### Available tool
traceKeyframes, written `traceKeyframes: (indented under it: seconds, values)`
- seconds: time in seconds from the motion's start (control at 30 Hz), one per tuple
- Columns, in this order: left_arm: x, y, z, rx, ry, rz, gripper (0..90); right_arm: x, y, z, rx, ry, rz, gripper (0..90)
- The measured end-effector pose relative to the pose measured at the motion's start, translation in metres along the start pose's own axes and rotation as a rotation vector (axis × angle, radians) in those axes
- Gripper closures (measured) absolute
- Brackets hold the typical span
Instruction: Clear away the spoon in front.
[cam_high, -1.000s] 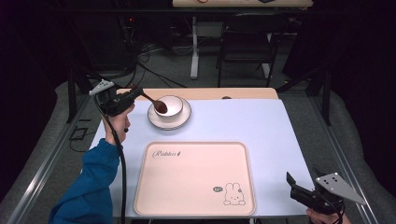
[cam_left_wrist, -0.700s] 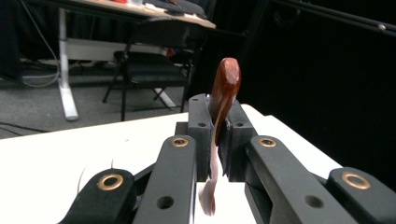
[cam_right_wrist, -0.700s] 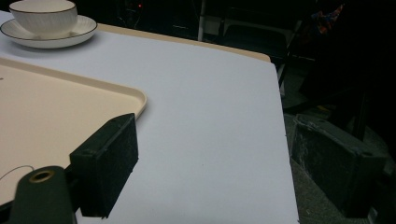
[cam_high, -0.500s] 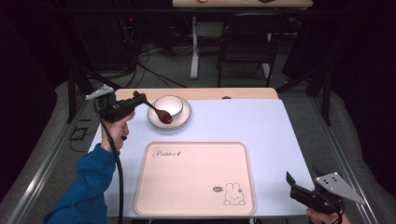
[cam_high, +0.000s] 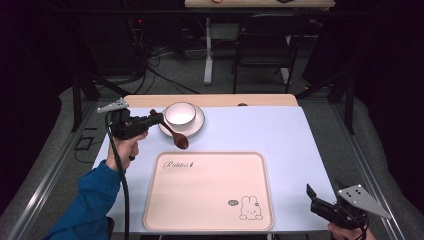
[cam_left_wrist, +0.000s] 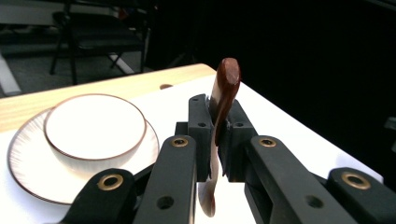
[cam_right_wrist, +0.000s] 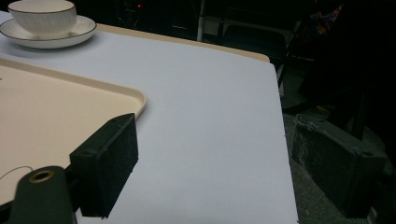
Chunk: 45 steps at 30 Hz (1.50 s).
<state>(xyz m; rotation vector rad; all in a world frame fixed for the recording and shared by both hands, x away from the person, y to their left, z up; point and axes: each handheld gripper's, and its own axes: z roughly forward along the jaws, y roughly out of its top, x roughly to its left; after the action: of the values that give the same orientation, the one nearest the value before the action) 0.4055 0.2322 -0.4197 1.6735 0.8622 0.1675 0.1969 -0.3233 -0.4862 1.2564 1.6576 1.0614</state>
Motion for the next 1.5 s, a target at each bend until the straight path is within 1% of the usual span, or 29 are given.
traceKeyframes:
  seconds: [0.17, 0.2, 0.23, 0.27, 0.3, 0.47, 0.5, 0.73, 0.8, 0.83, 0.93, 1.03, 1.07, 1.23, 1.27, 1.33, 1.37, 1.4, 1.5]
  values:
    - [-0.003, -0.004, 0.0, 0.039, -0.023, 0.003, 84.7, 0.0, 0.0, 0.0, 0.001, 0.0, -0.004, 14.2]
    - [-0.004, -0.005, 0.0, 0.04, -0.029, 0.0, 84.7, 0.0, 0.0, 0.0, 0.002, 0.0, -0.001, 14.2]
    - [-0.004, -0.006, 0.0, 0.05, -0.03, 0.004, 84.7, 0.0, 0.0, 0.0, 0.002, 0.0, -0.001, 14.2]
    - [-0.006, -0.009, -0.001, 0.064, -0.02, 0.009, 84.7, 0.0, 0.0, 0.0, 0.002, 0.001, -0.002, 14.2]
    - [-0.006, -0.009, -0.001, 0.064, -0.02, 0.009, 84.7, 0.0, 0.0, 0.0, 0.002, 0.001, -0.002, 14.2]
    - [-0.004, -0.019, -0.003, 0.11, -0.025, -0.008, 84.7, 0.0, 0.0, 0.0, 0.002, 0.001, -0.001, 14.2]
    - [-0.004, -0.019, -0.003, 0.11, -0.025, -0.008, 84.7, 0.0, 0.0, 0.0, 0.002, 0.001, -0.001, 14.2]
    - [-0.006, -0.025, -0.004, 0.157, -0.039, -0.014, 84.7, 0.0, 0.0, 0.001, 0.002, -0.001, -0.001, 14.2]
    - [-0.006, -0.029, -0.004, 0.183, -0.052, -0.019, 84.7, 0.0, 0.0, 0.001, 0.003, 0.0, -0.002, 14.2]
    - [-0.006, -0.029, -0.004, 0.183, -0.052, -0.019, 84.7, 0.0, 0.0, 0.001, 0.003, 0.0, -0.002, 14.2]
    - [-0.007, -0.032, -0.003, 0.208, -0.06, -0.018, 84.7, 0.0, 0.0, 0.001, 0.003, 0.0, 0.001, 14.2]
    - [-0.008, -0.035, -0.002, 0.231, -0.075, -0.02, 84.7, 0.0, 0.0, 0.001, 0.003, 0.0, -0.002, 14.2]
    - [-0.008, -0.036, -0.001, 0.245, -0.086, -0.023, 84.6, 0.0, 0.0, 0.001, 0.003, -0.001, -0.002, 14.2]
    - [-0.009, -0.038, -0.001, 0.258, -0.093, -0.027, 84.6, 0.0, 0.0, 0.001, 0.004, -0.001, -0.001, 14.2]
    - [-0.009, -0.039, -0.001, 0.267, -0.101, -0.024, 84.6, 0.001, 0.0, 0.001, 0.002, -0.002, -0.002, 14.2]
    - [-0.01, -0.04, -0.002, 0.274, -0.103, -0.021, 84.7, 0.0, 0.0, 0.001, 0.002, -0.002, -0.002, 14.2]
    - [-0.01, -0.04, -0.002, 0.279, -0.11, -0.026, 84.7, 0.0, 0.0, 0.001, 0.004, -0.001, 0.001, 14.2]
    - [-0.01, -0.041, -0.002, 0.283, -0.113, -0.026, 84.6, 0.0, 0.001, 0.001, 0.005, -0.002, -0.008, 14.2]
    - [-0.01, -0.041, -0.002, 0.315, -0.136, -0.018, 84.6, 0.001, 0.001, 0.001, 0.006, -0.001, -0.005, 14.2]
